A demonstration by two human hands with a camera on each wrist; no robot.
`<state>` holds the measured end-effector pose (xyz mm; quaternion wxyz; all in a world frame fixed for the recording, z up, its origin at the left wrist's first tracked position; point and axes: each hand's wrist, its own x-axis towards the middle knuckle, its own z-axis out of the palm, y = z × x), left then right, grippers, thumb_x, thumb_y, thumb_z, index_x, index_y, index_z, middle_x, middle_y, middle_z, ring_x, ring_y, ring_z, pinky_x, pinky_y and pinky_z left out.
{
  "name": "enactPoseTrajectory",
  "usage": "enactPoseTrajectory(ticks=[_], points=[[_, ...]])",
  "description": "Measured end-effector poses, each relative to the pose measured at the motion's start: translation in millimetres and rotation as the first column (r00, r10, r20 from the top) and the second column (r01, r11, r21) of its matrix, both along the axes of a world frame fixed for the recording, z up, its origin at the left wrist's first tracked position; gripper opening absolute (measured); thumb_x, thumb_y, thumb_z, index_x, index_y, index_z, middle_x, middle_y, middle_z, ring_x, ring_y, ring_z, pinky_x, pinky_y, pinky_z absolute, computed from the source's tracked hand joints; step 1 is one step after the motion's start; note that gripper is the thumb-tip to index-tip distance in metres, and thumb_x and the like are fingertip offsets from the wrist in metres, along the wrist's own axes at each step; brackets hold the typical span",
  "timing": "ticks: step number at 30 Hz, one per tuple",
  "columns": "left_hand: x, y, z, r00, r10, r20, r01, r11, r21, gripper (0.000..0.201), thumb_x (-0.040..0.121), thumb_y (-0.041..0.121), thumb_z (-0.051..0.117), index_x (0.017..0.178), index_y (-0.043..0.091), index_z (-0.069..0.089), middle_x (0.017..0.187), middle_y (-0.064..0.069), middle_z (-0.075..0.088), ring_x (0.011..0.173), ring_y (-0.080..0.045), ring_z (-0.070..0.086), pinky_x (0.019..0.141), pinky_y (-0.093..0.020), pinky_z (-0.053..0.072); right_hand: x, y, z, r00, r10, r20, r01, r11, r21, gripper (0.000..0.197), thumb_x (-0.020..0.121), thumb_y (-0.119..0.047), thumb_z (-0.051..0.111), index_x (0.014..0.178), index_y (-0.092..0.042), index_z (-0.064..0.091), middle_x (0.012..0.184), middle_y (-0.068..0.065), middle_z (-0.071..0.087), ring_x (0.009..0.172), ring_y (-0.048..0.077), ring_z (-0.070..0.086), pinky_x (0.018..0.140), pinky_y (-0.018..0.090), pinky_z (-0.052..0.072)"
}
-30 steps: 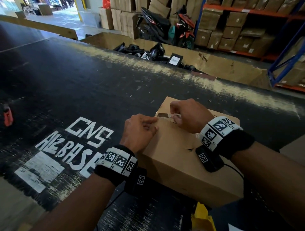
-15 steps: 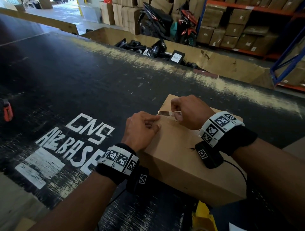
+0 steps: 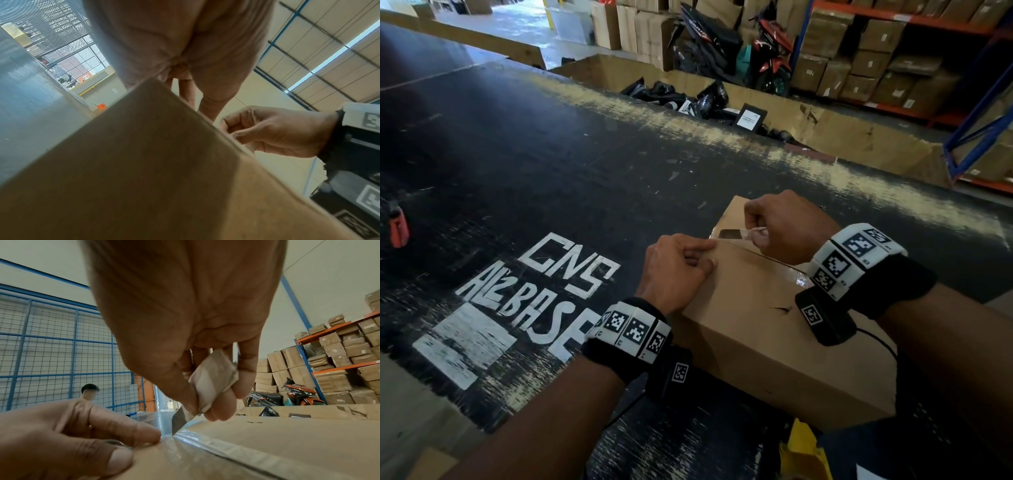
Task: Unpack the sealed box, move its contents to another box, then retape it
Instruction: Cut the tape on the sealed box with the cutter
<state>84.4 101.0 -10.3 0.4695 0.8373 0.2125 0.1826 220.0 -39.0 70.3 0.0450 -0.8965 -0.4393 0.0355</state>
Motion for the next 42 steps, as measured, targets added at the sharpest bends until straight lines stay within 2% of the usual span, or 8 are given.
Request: enactPoseTrajectory(ticks=[3, 12, 17, 26, 31, 37, 39, 42], points=[[0, -1, -1, 1.0, 0.0, 0.005, 0.0, 1.0, 0.006, 0.032, 0.086, 0.022, 0.081, 0.117, 0.027, 0.076, 0.109, 0.01, 0.074, 0.088, 0.001, 0.069, 0.087, -0.019, 0.059, -2, -8, 1, 1.0, -0.013, -0.009, 0.013, 1.0, -0.003, 0.012, 0.086, -0.017, 0.061, 0.077, -0.024, 0.058, 0.077, -0.002, 0.063, 0.072, 0.019, 0.059, 0.058, 0.029, 0.041], [-1, -1, -2, 1.0, -0.022, 0.013, 0.021, 0.999, 0.031, 0.032, 0.086, 0.022, 0.08, 0.118, 0.025, 0.075, 0.116, 0.011, 0.071, 0.091, 0.003, 0.068, 0.079, -0.008, 0.055, -2, -4, -2, 1.0, -0.001, 0.008, 0.001, 1.0, -0.013, 0.017, 0.086, -0.017, 0.063, 0.076, -0.027, 0.054, 0.079, -0.002, 0.062, 0.072, 0.018, 0.058, 0.058, 0.029, 0.038], [1, 0, -4, 0.999, -0.012, 0.046, 0.011, 1.0, 0.022, 0.033, 0.084, 0.023, 0.082, 0.116, 0.027, 0.076, 0.115, 0.012, 0.071, 0.092, 0.0, 0.069, 0.087, -0.018, 0.059, -4, 1, -9, 0.999, 0.012, 0.029, -0.011, 1.0, -0.028, 0.018, 0.089, -0.021, 0.064, 0.076, -0.028, 0.053, 0.08, -0.003, 0.06, 0.073, 0.018, 0.056, 0.053, 0.026, 0.029], [3, 1, -6, 0.997, 0.003, 0.074, -0.003, 1.0, 0.004, 0.032, 0.084, 0.022, 0.082, 0.115, 0.029, 0.077, 0.11, 0.017, 0.07, 0.089, 0.003, 0.068, 0.083, -0.006, 0.054, -6, -7, -9, 0.998, 0.001, 0.06, -0.004, 0.999, 0.053, 0.005, 0.087, -0.019, 0.061, 0.085, -0.024, 0.06, 0.081, -0.002, 0.066, 0.076, 0.021, 0.057, 0.069, 0.029, 0.033], [3, 1, -8, 0.995, -0.006, 0.097, 0.008, 1.0, -0.016, 0.032, 0.084, 0.02, 0.082, 0.114, 0.029, 0.077, 0.112, 0.016, 0.07, 0.09, 0.004, 0.068, 0.084, -0.009, 0.055, -6, -9, -10, 0.997, 0.006, 0.08, -0.012, 0.997, 0.078, 0.004, 0.087, -0.021, 0.061, 0.088, -0.024, 0.062, 0.085, -0.001, 0.069, 0.08, 0.022, 0.061, 0.073, 0.03, 0.035], [4, 1, -9, 0.993, -0.007, 0.119, 0.009, 1.0, -0.017, 0.032, 0.083, 0.018, 0.083, 0.113, 0.028, 0.078, 0.111, 0.014, 0.071, 0.09, 0.0, 0.069, 0.085, -0.016, 0.059, -6, -9, -8, 0.997, 0.01, 0.078, -0.018, 0.994, 0.105, 0.003, 0.089, -0.024, 0.061, 0.091, -0.025, 0.064, 0.088, -0.001, 0.07, 0.084, 0.021, 0.064, 0.075, 0.03, 0.047], [3, 2, -9, 0.994, -0.009, 0.113, 0.012, 1.0, -0.024, 0.033, 0.083, 0.019, 0.083, 0.114, 0.029, 0.077, 0.112, 0.014, 0.07, 0.09, 0.001, 0.069, 0.085, -0.017, 0.059, -4, -9, -6, 0.999, -0.005, 0.047, -0.001, 0.993, 0.122, 0.002, 0.087, -0.022, 0.063, 0.086, -0.024, 0.062, 0.084, -0.002, 0.069, 0.08, 0.02, 0.063, 0.071, 0.032, 0.05], [2, 2, -8, 0.995, -0.015, 0.101, 0.018, 1.0, -0.026, 0.033, 0.083, 0.02, 0.083, 0.115, 0.03, 0.077, 0.112, 0.017, 0.069, 0.091, 0.003, 0.067, 0.084, -0.013, 0.057, -1, -10, 1, 1.0, -0.02, 0.0, 0.019, 0.988, 0.151, 0.006, 0.085, -0.02, 0.066, 0.08, -0.021, 0.063, 0.074, -0.004, 0.064, 0.072, 0.018, 0.06, 0.061, 0.027, 0.04]])
